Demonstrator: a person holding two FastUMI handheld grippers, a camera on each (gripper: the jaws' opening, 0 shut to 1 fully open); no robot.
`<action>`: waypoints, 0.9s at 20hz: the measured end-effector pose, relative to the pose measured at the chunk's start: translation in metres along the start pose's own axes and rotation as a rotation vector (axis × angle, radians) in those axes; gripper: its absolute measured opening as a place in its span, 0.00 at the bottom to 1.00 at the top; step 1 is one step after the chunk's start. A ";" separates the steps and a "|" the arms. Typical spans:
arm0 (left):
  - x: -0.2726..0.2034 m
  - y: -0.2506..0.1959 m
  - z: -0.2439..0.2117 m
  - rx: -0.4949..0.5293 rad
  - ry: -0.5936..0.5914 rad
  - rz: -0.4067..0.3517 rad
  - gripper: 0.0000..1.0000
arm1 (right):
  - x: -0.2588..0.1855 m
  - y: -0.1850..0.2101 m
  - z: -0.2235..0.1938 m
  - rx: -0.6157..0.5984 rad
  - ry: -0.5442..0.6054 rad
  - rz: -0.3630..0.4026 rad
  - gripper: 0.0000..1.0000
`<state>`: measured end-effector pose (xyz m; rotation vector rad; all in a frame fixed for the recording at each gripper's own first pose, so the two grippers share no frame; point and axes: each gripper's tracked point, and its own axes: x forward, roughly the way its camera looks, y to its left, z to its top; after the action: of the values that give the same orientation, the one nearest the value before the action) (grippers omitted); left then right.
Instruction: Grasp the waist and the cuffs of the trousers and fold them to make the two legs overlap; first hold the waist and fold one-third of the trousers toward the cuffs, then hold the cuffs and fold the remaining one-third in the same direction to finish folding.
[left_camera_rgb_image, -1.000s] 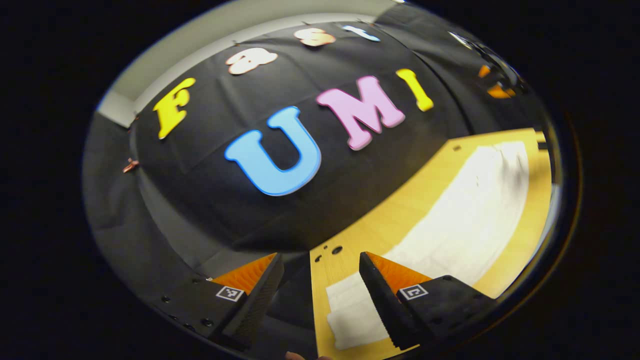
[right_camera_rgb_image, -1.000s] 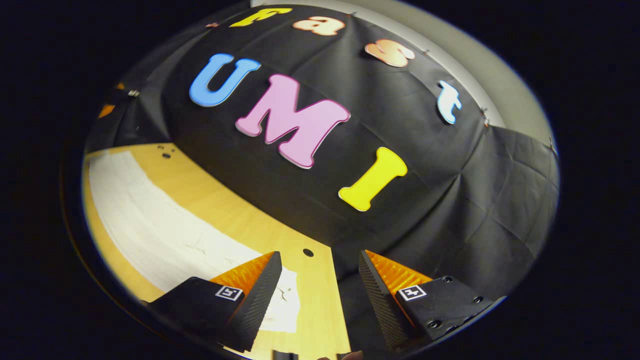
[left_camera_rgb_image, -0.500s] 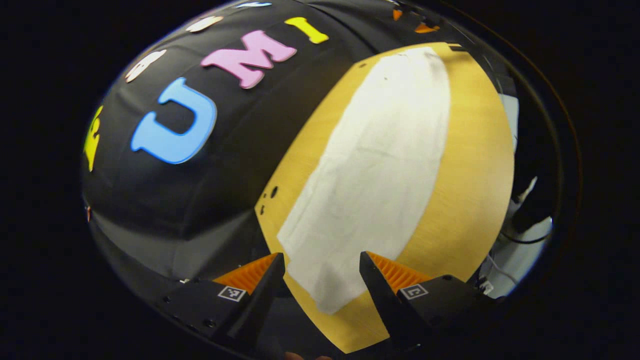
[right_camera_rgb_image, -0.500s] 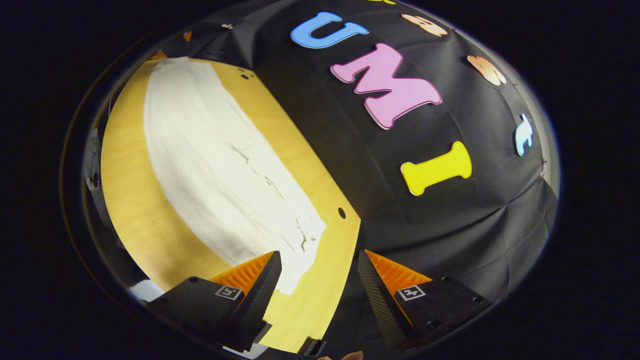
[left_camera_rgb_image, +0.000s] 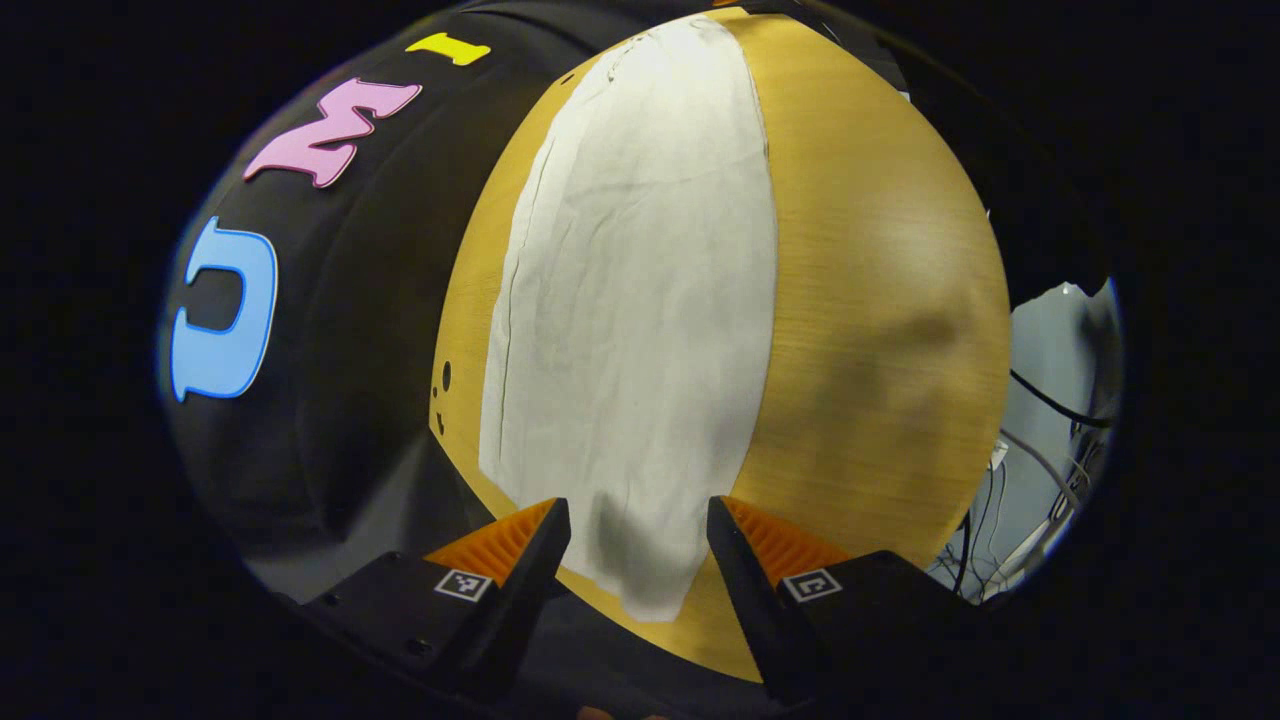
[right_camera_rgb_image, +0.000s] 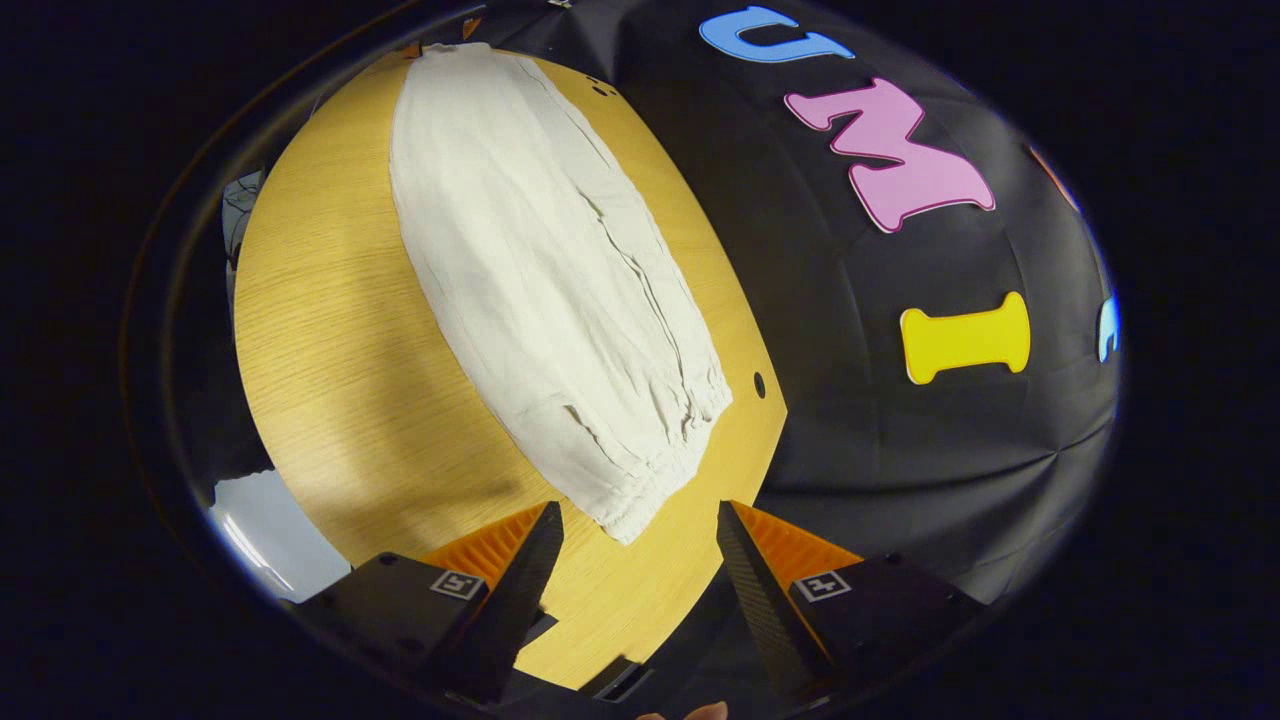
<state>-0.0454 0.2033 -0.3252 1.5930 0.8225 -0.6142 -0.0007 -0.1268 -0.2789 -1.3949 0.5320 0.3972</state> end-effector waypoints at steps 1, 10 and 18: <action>0.008 0.006 0.000 0.021 0.009 -0.017 0.90 | 0.003 0.000 -0.002 0.000 0.005 0.000 0.96; 0.050 0.014 -0.002 0.046 0.097 -0.033 0.08 | 0.030 -0.004 -0.017 -0.053 -0.002 0.026 0.96; 0.050 0.014 -0.002 0.016 0.130 -0.031 0.06 | 0.053 0.020 -0.028 -0.231 -0.048 0.102 0.95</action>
<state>-0.0041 0.2128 -0.3549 1.6504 0.9421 -0.5453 0.0282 -0.1540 -0.3282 -1.5796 0.5320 0.5875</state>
